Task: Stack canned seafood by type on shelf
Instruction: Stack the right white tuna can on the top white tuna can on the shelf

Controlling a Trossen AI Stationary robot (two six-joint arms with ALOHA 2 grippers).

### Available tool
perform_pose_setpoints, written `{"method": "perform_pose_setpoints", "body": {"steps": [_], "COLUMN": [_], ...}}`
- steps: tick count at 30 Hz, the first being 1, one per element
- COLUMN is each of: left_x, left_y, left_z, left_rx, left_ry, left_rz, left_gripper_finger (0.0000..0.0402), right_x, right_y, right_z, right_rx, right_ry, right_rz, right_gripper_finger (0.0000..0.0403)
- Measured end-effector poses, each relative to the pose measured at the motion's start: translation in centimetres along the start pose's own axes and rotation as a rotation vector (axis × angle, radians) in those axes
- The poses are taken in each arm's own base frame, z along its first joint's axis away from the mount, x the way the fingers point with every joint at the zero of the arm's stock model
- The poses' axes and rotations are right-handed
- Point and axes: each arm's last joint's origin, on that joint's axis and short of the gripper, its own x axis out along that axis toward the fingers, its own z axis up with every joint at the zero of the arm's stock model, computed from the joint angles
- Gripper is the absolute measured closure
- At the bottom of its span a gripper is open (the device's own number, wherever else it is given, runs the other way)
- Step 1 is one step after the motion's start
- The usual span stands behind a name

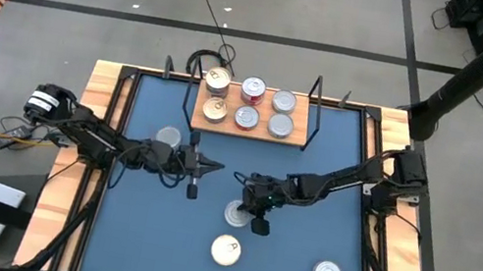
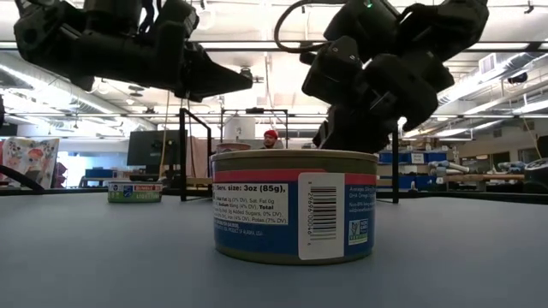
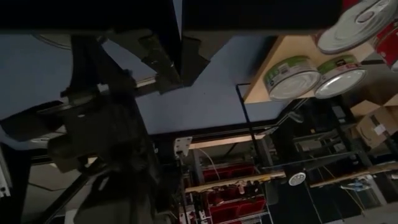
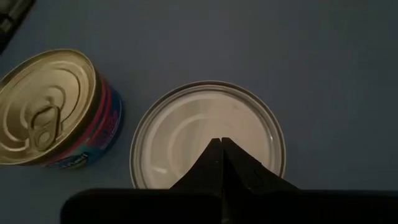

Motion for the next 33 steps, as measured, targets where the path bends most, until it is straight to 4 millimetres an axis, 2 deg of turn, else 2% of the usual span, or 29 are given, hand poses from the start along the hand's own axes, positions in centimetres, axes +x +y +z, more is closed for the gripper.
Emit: {"method": "perform_pose_setpoints", "body": {"steps": [6, 12, 18, 25, 29, 33], "left_x": [0.1, 0.1, 0.1, 0.1, 0.2, 0.3], "left_y": [0.3, 0.3, 0.3, 0.3, 0.2, 0.0], "left_z": [0.0, 0.0, -0.1, -0.6, -0.9, -1.3], "left_rx": [-0.002, 0.000, -0.001, -0.103, -0.076, -0.049], "left_ry": [0.000, 0.002, 0.004, 0.058, 0.079, 0.094], "left_rz": [0.014, 0.014, 0.014, 0.011, -0.027, -0.039], "left_gripper_finger": [0.0396, 0.0396, 0.0396, 0.0396, 0.0396, 0.0398], "right_x": [-0.9, -2.1, -2.4, -2.7, -3.5, -4.5], "right_y": [-0.3, -1.6, -2.8, -3.9, -3.8, -3.4], "right_z": [0.1, 0.2, 0.1, 0.2, 0.4, 1.6], "right_rx": [0.014, 0.034, 0.062, 0.097, 0.081, 0.065], "right_ry": [0.007, 0.042, 0.055, 0.050, 0.080, 0.062], "right_rz": [-0.088, -0.207, -0.248, -0.306, -0.317, -0.330], "right_gripper_finger": [0.0396, 0.0396, 0.0396, 0.0394, 0.0380, 0.0352]}}
